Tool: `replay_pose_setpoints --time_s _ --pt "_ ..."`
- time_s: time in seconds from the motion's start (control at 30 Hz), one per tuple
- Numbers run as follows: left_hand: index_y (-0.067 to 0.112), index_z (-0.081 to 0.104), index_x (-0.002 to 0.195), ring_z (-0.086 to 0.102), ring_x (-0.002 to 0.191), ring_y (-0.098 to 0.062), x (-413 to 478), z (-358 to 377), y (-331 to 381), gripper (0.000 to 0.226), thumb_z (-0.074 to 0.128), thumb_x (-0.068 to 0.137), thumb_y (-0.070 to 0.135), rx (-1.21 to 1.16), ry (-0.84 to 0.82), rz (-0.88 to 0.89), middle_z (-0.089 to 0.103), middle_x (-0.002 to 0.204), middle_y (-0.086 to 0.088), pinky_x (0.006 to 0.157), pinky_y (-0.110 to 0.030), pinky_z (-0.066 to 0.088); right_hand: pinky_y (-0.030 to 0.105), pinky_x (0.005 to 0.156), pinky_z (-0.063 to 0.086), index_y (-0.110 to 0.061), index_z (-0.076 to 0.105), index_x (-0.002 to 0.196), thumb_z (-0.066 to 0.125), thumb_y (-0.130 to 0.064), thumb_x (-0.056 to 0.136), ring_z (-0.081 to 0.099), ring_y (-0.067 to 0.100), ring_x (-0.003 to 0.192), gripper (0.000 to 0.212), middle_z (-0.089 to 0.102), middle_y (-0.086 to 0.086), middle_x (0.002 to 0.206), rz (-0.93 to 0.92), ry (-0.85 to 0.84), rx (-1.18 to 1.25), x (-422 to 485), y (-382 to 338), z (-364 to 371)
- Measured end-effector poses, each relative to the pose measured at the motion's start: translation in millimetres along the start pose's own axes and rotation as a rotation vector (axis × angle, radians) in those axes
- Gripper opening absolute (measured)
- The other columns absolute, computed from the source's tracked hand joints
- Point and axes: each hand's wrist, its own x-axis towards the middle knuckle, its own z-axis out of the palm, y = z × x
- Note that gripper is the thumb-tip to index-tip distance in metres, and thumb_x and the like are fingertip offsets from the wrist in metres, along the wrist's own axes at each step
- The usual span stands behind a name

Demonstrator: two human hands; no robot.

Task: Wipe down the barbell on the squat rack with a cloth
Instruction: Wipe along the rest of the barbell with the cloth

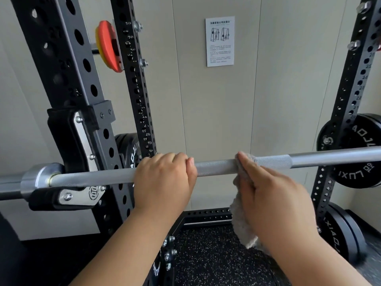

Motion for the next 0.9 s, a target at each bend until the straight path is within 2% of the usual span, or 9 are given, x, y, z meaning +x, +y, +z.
replay_pose_setpoints --time_s 0.1,0.2,0.3,0.4,0.47,0.6,0.67,0.77,0.9 --pt "0.025 0.042 0.063 0.045 0.051 -0.022 9.5 -11.5 5.8 0.045 0.022 0.101 0.037 0.002 -0.14 -0.001 0.045 0.055 0.007 0.054 -0.034 0.038 0.029 0.035 0.048 -0.018 0.066 0.136 0.065 -0.02 0.097 0.055 0.017 0.04 0.039 0.07 -0.008 0.07 -0.067 -0.013 0.016 -1.0 -4.8 5.6" --pt "0.021 0.039 0.066 0.053 0.061 -0.021 23.7 -18.4 8.0 0.05 0.012 0.1 0.047 -0.045 -0.273 0.092 0.047 0.061 0.005 0.057 -0.035 0.039 0.032 0.035 0.051 -0.022 0.063 0.142 0.055 -0.026 0.098 0.058 0.013 0.042 0.044 0.072 -0.013 0.077 -0.174 -0.078 0.061 -10.0 -12.8 10.1" --pt "0.019 0.04 0.063 0.049 0.057 -0.019 31.6 -18.0 11.0 0.057 0.013 0.099 0.054 -0.102 -0.338 0.056 0.048 0.057 0.003 0.057 -0.034 0.042 0.034 0.04 0.054 -0.026 0.068 0.136 0.066 -0.02 0.097 0.062 0.015 0.046 0.04 0.076 -0.013 0.079 0.024 0.025 0.064 0.2 9.5 -2.6" --pt "0.018 0.041 0.058 0.048 0.049 -0.023 24.2 -8.0 15.1 0.059 0.015 0.099 0.051 -0.013 -0.21 0.014 0.045 0.051 0.005 0.049 -0.03 0.036 0.032 0.038 0.052 -0.022 0.064 0.14 0.058 -0.024 0.102 0.059 0.013 0.045 0.039 0.073 -0.011 0.076 -0.035 -0.02 0.098 -3.9 2.1 3.3" --pt "0.021 0.047 0.056 0.048 0.044 -0.026 16.2 -0.8 16.2 0.05 0.031 0.099 0.042 0.008 -0.086 0.058 0.047 0.049 0.004 0.048 -0.029 0.029 0.032 0.037 0.052 -0.024 0.063 0.142 0.051 -0.03 0.104 0.059 0.009 0.046 0.04 0.073 -0.014 0.08 -0.104 -0.062 0.135 -13.7 -5.8 8.2" --pt "0.02 0.054 0.062 0.05 0.049 -0.025 8.0 11.4 12.4 0.053 0.03 0.105 0.038 -0.023 0.084 0.101 0.051 0.053 0.002 0.053 -0.032 0.034 0.037 0.042 0.056 -0.025 0.067 0.137 0.061 -0.025 0.1 0.065 0.015 0.053 0.038 0.076 -0.014 0.086 0.044 0.067 0.126 -3.1 21.7 -4.1" --pt "0.02 0.053 0.062 0.049 0.049 -0.025 9.1 9.8 15.2 0.048 0.035 0.103 0.036 -0.031 0.085 0.088 0.049 0.053 0.003 0.054 -0.032 0.032 0.036 0.04 0.054 -0.02 0.065 0.138 0.06 -0.02 0.101 0.063 0.015 0.05 0.038 0.075 -0.013 0.082 -0.036 0.031 0.12 -4.7 15.8 -1.0" --pt "0.025 0.04 0.063 0.039 0.048 -0.023 10.3 2.9 18.5 0.038 0.04 0.099 0.037 -0.068 0.039 0.061 0.036 0.054 0.008 0.055 -0.03 0.026 0.032 0.034 0.05 -0.02 0.065 0.139 0.055 -0.026 0.1 0.058 0.013 0.043 0.041 0.072 -0.013 0.078 -0.164 -0.061 0.118 -13.0 1.8 3.3" --pt "0.024 0.035 0.058 0.036 0.048 -0.018 13.7 -4.5 20.2 0.045 0.036 0.097 0.046 -0.088 -0.106 -0.012 0.04 0.063 0.008 0.049 -0.03 0.026 0.036 0.04 0.055 -0.024 0.066 0.139 0.049 -0.031 0.104 0.063 0.016 0.047 0.039 0.075 -0.011 0.08 0.002 0.026 0.107 2.8 28.9 -6.8"
